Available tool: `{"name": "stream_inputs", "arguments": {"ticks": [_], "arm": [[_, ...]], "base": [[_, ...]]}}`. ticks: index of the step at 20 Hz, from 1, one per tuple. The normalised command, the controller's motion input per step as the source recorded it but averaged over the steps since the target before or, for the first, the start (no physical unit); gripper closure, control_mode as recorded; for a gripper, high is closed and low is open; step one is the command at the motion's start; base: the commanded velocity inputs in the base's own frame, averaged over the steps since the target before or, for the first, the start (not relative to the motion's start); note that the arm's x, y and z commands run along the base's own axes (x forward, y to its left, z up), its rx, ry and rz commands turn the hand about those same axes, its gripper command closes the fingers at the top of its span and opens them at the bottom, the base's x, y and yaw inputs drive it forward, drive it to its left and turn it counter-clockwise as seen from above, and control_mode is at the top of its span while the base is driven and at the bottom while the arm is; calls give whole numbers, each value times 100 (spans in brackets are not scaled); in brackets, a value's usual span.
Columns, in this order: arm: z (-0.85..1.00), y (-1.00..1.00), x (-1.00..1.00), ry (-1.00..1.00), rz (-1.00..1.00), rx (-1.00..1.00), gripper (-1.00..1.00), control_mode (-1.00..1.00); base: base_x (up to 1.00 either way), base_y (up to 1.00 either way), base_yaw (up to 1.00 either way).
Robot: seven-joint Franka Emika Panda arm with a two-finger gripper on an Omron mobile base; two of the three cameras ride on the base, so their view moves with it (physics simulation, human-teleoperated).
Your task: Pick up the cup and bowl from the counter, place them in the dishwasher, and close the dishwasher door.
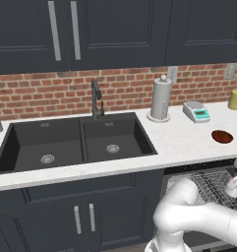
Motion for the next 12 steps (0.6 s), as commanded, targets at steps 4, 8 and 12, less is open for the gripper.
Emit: {"name": "stream_inputs", "arguments": {"ticks": [4,8,12], "arm": [[-16,6,42,7,-3,0,100,-100],[-25,0,31,0,-1,0,100,-100],[-32,1,28,0,0,0,100,-100]], "base": [[0,0,0],[0,0,0],[0,0,0]]}}
